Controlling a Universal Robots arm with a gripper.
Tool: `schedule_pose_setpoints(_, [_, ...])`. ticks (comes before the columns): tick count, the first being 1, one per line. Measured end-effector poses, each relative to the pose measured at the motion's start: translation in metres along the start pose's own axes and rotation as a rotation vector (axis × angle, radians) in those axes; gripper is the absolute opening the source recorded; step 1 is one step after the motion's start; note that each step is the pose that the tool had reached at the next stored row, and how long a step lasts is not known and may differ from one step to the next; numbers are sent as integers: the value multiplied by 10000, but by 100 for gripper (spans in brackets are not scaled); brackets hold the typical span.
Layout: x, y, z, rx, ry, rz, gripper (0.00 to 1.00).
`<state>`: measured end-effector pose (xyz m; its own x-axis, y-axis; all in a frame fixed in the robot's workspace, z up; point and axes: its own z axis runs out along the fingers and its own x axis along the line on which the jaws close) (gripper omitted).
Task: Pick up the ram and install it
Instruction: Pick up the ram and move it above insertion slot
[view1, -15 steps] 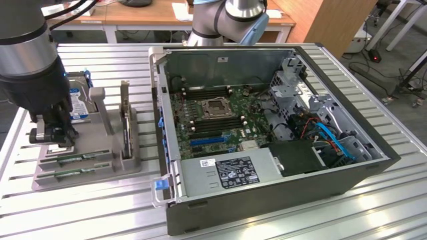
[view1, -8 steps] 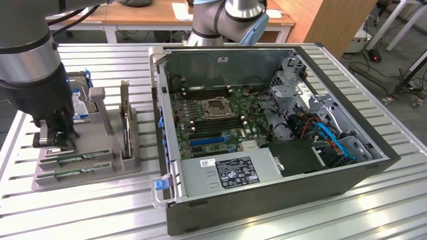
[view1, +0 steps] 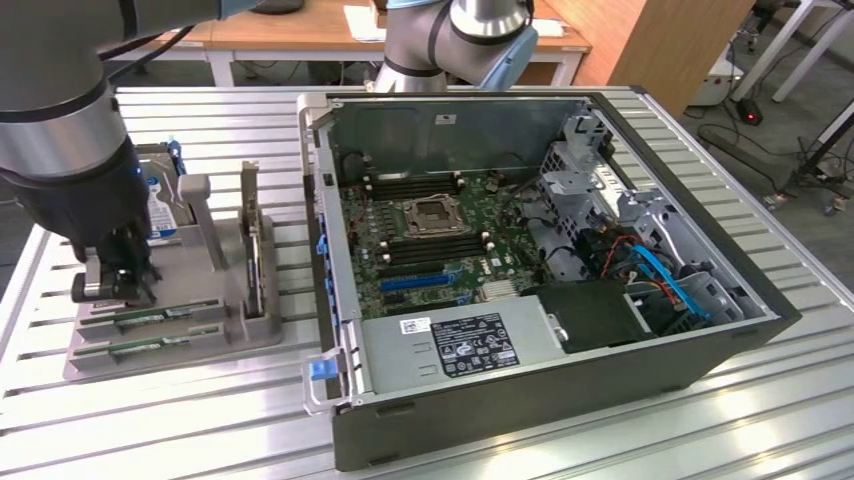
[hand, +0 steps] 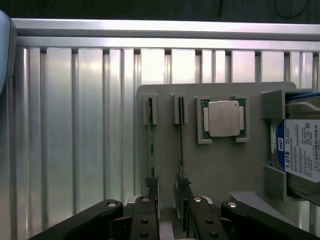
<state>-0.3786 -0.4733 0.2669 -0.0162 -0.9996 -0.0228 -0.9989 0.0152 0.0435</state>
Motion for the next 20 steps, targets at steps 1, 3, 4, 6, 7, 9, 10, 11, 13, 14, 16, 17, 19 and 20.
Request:
schedule_pose_setpoints(1, [1,-1,14,1,0,0,29])
schedule_pose_setpoints(3, [1,-2,34,0,0,-1,29])
schedule_pose_setpoints(4, [1,-1,33,-1,0,0,29])
schedule_pose_setpoints(6, [1,-2,33,-1,1,0,29])
schedule_pose_setpoints(7, [1,-2,33,-1,1,0,29])
schedule_pose_setpoints(9, [2,3,35,1,-1,1,29])
schedule_pose_setpoints(10, [5,8,36,2,-1,0,29])
schedule_pose_setpoints(11, [7,13,35,1,-1,-2,29])
schedule_pose_setpoints(13, [7,13,35,1,0,-3,29])
schedule_pose_setpoints(14, [7,13,35,1,-1,-3,29])
schedule_pose_setpoints(16, [8,14,34,0,1,-3,29])
schedule_pose_setpoints(17, [15,14,35,1,0,-3,29])
schedule_pose_setpoints(19, [35,14,34,1,1,-2,29])
schedule_pose_setpoints(20, [43,14,34,0,1,-3,29])
